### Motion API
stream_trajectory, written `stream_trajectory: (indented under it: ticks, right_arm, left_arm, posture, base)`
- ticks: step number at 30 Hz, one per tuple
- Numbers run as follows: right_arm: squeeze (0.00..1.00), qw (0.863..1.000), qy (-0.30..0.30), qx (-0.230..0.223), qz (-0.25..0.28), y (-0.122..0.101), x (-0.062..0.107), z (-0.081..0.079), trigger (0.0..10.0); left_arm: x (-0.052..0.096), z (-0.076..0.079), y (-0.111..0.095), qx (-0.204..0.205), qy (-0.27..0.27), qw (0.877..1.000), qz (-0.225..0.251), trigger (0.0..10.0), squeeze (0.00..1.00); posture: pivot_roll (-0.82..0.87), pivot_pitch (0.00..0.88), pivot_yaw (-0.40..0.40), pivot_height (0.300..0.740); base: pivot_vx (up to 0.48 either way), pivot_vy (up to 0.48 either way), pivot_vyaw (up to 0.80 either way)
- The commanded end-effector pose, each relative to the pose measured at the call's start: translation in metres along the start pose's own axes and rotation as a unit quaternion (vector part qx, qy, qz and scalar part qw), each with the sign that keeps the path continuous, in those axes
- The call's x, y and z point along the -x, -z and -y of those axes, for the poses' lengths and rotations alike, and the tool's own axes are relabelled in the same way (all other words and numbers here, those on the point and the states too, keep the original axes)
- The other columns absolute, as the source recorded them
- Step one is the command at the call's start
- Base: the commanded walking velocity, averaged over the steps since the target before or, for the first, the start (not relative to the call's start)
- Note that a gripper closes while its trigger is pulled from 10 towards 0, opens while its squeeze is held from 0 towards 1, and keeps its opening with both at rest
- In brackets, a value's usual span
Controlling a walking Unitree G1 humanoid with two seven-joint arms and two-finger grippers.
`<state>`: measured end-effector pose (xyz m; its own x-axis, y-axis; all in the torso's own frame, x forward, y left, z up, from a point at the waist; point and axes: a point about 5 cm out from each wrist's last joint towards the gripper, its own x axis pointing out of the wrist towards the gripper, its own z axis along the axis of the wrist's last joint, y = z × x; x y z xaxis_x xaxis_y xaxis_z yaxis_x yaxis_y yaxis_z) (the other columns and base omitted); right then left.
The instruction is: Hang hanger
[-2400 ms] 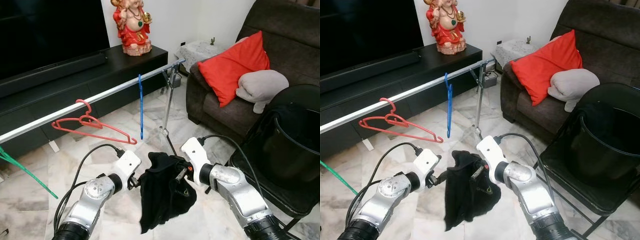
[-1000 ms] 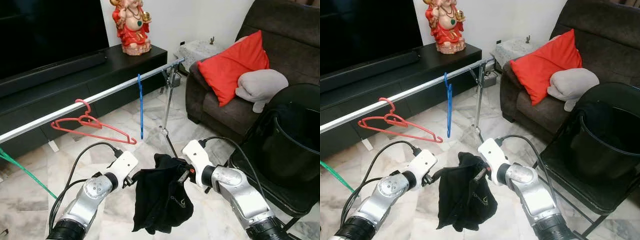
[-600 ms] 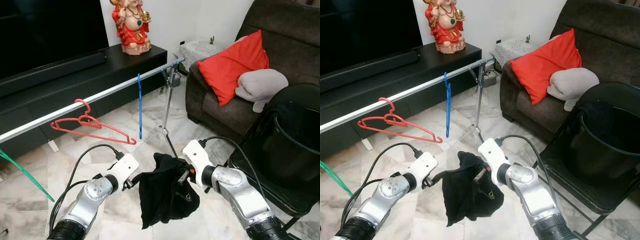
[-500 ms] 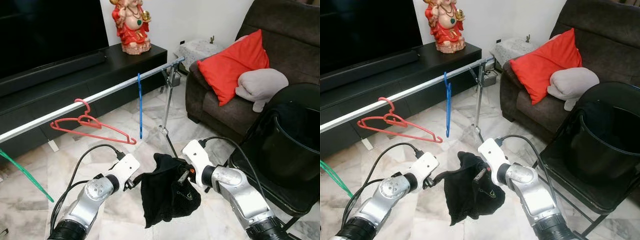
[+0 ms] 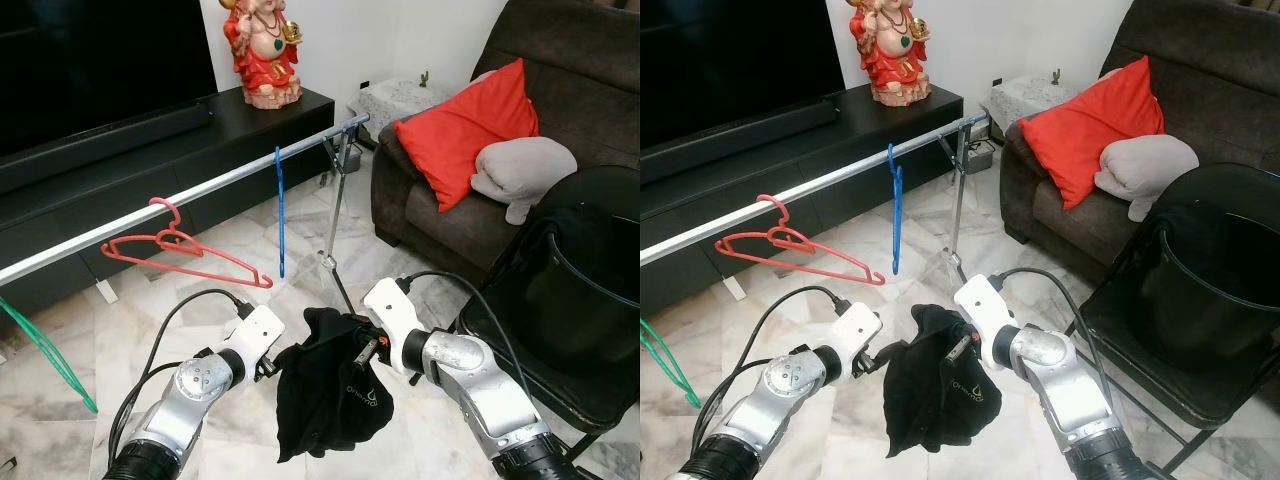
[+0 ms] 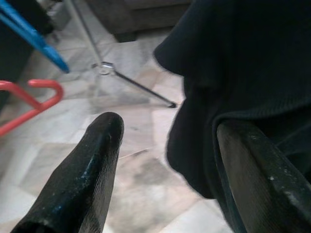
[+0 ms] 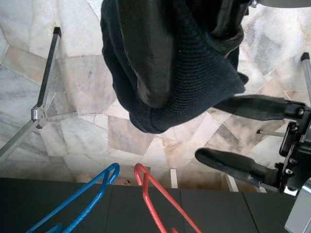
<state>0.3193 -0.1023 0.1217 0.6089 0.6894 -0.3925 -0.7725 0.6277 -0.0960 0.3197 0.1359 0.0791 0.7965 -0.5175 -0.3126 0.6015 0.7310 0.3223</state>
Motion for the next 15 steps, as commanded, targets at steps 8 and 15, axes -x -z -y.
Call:
stream_trajectory:
  ticks: [8, 15]
  right_arm:
    - [0.0, 1.0, 0.013, 0.011, -0.004, 0.0029, 0.002, 0.005, 10.0]
    - [0.0, 1.0, 0.017, 0.008, -0.003, 0.0034, 0.0018, 0.0059, 10.0]
  left_arm:
    - [0.0062, 0.0081, -0.002, 0.02, 0.063, 0.998, 0.015, 10.0, 0.0]
    - [0.0039, 0.0079, -0.0051, 0.021, 0.056, 0.998, 0.018, 10.0, 0.0]
  posture:
    - [0.04, 0.085, 0.034, 0.74]
    - [0.04, 0.085, 0.034, 0.74]
  base:
    - [0.0, 0.0, 0.0]
    - [0.0, 0.0, 0.0]
